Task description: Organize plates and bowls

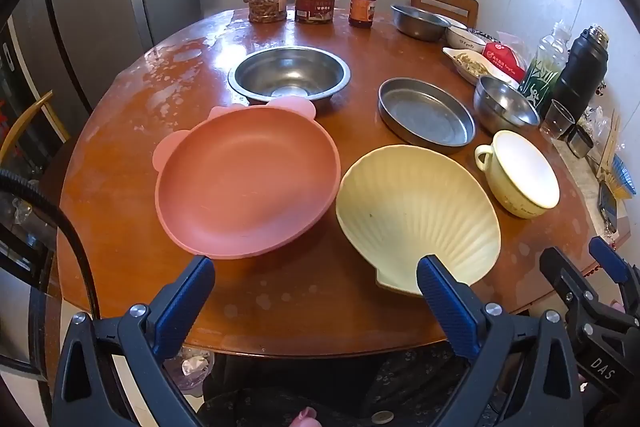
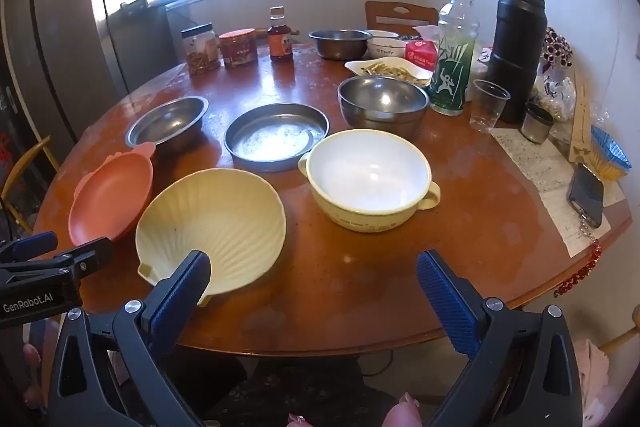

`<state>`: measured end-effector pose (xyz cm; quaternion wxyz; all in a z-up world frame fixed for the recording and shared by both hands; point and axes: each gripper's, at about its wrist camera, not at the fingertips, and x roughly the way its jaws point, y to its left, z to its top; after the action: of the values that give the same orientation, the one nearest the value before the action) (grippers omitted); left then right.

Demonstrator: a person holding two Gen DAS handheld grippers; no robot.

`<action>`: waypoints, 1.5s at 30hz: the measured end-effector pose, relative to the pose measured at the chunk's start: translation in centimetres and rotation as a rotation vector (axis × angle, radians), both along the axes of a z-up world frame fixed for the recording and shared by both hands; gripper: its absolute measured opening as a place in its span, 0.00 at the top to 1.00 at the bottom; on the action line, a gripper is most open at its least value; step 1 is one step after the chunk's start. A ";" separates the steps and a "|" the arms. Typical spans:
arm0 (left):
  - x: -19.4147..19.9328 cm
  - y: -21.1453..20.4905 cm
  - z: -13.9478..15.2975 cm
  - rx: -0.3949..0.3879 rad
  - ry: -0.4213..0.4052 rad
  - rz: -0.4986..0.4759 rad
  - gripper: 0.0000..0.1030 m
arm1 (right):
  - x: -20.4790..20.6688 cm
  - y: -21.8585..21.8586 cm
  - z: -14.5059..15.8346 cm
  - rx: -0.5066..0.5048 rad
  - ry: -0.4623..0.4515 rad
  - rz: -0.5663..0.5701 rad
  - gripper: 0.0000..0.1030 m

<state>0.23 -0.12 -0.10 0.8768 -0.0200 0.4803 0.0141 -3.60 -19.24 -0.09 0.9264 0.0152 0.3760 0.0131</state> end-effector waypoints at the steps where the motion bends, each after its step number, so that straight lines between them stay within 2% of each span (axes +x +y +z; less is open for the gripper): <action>1: 0.1 -0.1 0.0 0.003 0.001 -0.002 0.01 | -0.1 -0.1 0.0 0.003 -0.001 -0.004 0.00; 3: 0.0 -0.3 0.1 0.000 -0.005 -0.003 0.01 | -0.2 -0.2 0.0 0.012 -0.005 -0.008 0.00; 4: 0.1 0.0 0.0 -0.034 -0.009 0.000 0.01 | -0.3 -0.4 -0.1 0.018 -0.012 -0.008 0.00; 10: -0.4 -0.6 0.1 -0.029 -0.030 -0.014 0.01 | -0.5 -0.5 0.1 0.027 -0.020 -0.013 0.00; 45: -0.1 -0.9 0.5 -0.041 -0.026 -0.039 0.01 | 0.1 -0.8 0.2 0.030 -0.022 -0.002 0.00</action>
<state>0.16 -1.02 0.37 0.8824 -0.0288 0.4695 -0.0134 -3.47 -19.99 0.11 0.9302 0.0290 0.3654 0.0180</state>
